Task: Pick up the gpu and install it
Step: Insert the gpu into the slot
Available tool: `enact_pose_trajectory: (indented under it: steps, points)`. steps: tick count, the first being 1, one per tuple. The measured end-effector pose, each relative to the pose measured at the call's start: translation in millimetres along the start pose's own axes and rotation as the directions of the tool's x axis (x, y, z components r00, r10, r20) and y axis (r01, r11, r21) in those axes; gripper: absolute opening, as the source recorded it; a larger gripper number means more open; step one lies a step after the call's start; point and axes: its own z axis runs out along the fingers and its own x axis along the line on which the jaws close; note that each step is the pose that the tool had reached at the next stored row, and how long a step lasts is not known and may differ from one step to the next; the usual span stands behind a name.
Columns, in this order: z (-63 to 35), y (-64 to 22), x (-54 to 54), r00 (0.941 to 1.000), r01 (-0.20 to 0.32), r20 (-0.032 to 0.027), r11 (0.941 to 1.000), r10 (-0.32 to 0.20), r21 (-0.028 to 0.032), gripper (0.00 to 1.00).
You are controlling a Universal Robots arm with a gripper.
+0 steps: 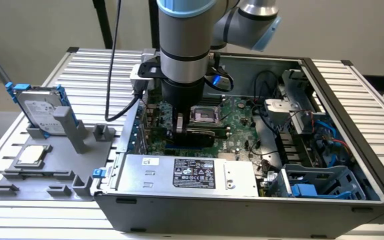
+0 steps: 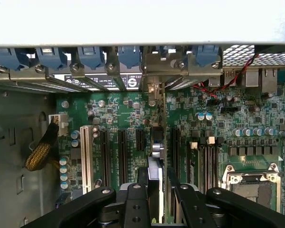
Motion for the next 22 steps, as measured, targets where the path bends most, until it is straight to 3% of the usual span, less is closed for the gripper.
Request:
enact_pose_trajectory:
  steps: [12,22]
  points:
    - [0.3,-0.1,-0.6,1.0000,0.000,0.0034,1.0000,0.000,0.0002,0.26]
    - [0.0,0.0,-0.6,1.0000,0.000,0.0025,1.0000,0.000,-0.0004,0.26]
